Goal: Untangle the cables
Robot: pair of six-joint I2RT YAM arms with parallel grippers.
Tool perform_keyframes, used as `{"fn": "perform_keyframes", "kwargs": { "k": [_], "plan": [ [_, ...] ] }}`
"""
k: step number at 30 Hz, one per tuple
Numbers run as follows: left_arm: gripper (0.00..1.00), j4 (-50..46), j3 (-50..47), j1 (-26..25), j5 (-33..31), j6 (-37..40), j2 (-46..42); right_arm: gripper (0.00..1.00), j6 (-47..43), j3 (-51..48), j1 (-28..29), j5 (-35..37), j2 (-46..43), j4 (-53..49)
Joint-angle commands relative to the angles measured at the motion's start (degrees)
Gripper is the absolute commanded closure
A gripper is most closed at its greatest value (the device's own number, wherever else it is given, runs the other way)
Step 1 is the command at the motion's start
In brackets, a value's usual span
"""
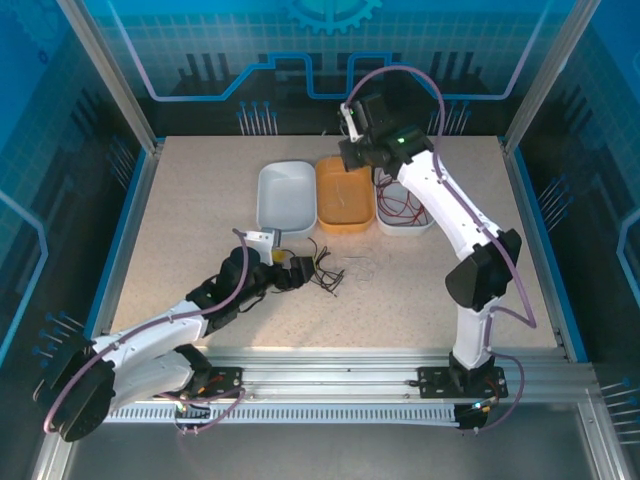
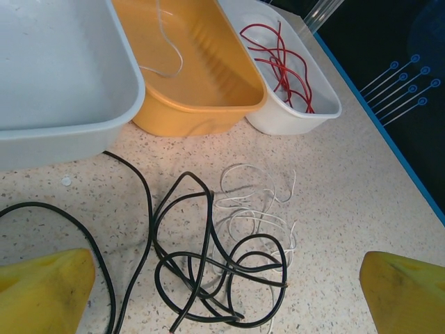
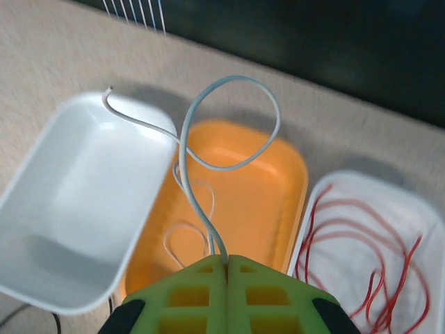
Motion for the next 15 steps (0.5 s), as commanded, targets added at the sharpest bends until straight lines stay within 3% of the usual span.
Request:
{"fn": "perform_keyframes", "kwargs": {
  "k": [1,6,12,15],
  "plan": [
    [0.01,-2.15,0.33,0.20,-1.58,-1.16,-1.39,0.96,3.79,-2.23,-1.81,-2.24,1.51,-3.58],
    [0.01,-3.63,0.56,0.29,-4.05,-2.75,-1.53,0.86,4.30,-4.12,-2.02,-4.95,4.74,-6.46],
    [0.01,-6.79,2.73,0.34,-5.02,-4.60,0.22,0.65,5.64,-6.65,-3.13,-5.94,5.75,-8.25],
    [0.01,-7.15,3.41,0.32,-5.15,-4.96,1.39,0.63,6.06,-9.96,-3.17,-5.43,3.21,-7.47]
  ]
}}
